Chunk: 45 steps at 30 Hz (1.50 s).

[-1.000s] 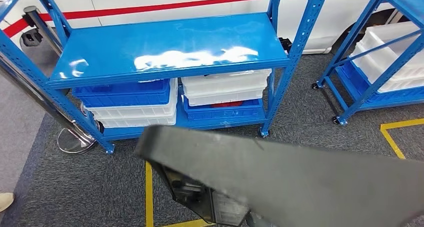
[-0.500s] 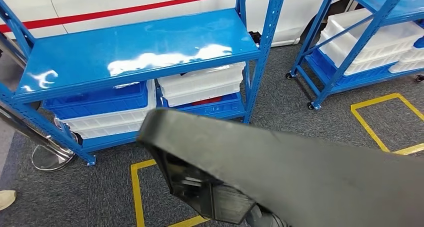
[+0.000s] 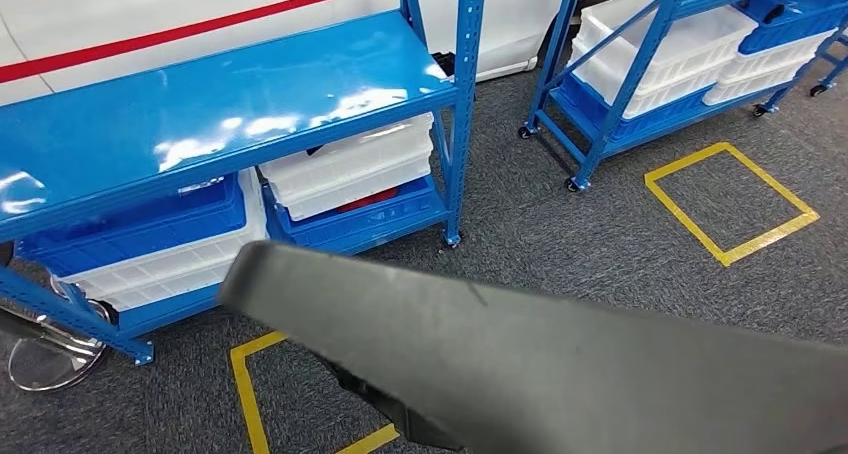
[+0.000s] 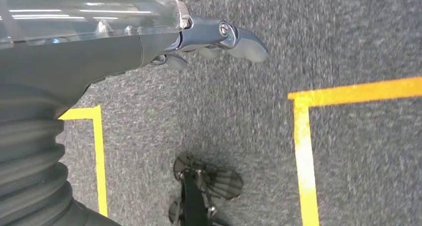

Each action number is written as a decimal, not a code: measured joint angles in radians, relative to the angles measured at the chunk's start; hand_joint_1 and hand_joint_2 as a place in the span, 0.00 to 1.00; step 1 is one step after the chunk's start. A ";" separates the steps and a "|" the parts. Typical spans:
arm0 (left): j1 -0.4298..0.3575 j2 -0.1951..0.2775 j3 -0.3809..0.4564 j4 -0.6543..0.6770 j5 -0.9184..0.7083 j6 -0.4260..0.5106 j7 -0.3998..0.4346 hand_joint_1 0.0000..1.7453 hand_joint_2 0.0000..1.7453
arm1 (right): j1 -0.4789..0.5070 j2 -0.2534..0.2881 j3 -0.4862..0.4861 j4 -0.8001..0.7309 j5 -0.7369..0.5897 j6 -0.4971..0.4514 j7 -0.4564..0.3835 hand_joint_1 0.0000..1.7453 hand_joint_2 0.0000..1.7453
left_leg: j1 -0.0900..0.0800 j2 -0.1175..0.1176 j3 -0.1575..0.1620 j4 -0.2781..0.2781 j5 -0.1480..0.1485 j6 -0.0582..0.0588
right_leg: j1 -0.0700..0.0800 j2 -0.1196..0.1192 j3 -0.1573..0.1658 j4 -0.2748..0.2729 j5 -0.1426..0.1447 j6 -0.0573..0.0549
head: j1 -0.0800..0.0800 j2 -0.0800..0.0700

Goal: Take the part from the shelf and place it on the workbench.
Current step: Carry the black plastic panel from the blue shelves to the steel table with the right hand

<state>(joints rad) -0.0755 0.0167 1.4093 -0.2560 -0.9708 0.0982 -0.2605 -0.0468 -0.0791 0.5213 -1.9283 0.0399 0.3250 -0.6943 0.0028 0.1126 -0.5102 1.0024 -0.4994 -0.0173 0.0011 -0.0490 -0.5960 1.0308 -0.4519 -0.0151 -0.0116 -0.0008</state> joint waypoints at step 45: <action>-0.001 -0.054 -0.024 0.002 -0.026 0.030 -0.045 0.00 1.00 | -0.082 0.004 0.059 0.044 -0.030 0.046 0.004 0.96 1.00 | 0.020 -0.179 -0.039 0.028 0.012 0.000 | -0.008 0.175 -0.017 0.010 0.008 0.012 | 0.005 0.000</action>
<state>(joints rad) -0.0764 -0.0376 1.3850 -0.2541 -0.9964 0.1286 -0.3057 -0.1290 -0.0754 0.5798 -1.8847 0.0102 0.3715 -0.6908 0.0232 -0.0664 -0.5489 1.0306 -0.4879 -0.0174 -0.0073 0.1263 -0.6130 1.0412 -0.4436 -0.0035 -0.0070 -0.0008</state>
